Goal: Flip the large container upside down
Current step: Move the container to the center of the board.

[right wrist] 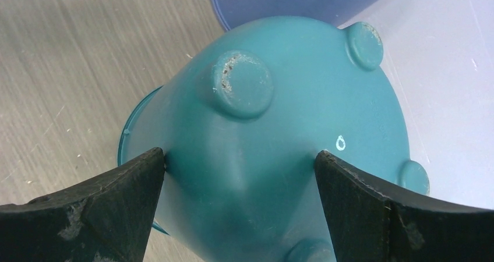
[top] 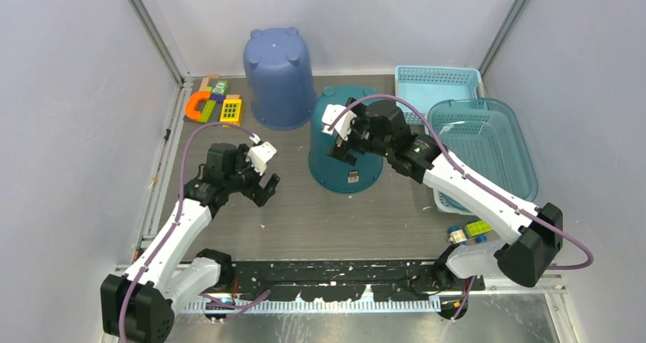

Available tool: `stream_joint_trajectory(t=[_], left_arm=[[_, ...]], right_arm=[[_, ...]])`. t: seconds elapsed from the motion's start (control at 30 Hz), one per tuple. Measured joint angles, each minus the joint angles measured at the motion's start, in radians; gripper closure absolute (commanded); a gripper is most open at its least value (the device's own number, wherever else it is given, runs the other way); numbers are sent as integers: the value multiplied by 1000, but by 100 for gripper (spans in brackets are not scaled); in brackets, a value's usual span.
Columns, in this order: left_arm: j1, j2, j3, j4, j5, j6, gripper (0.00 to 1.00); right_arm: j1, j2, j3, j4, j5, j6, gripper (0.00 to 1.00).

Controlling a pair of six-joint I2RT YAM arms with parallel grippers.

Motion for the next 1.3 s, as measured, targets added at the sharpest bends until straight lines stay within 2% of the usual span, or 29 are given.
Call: stream_joint_trajectory(t=[0.17,0.33,0.67,0.8,1.0,1.3], left_arm=[[0,3,0,4,0,0,0],[0,4,0,6,-2,-1,0],[3,3,0,6,-2,-2,0],[3,3,0,6,-3,-2,0],[6,3,0,6,-8,-2,0],[8,4,0,6,-15,-2,0]], right_arm=[[-25,5,-38,103,20,36,0],[-39,-5,-47,124,24,77,0],[-94,-135,-43,-93,-171,84,0],[-110,-187,-100,-87,-198,40,0],[-111,-184,-153,22,-128,34,0],[-114,-94,-220,128,41,77,0]])
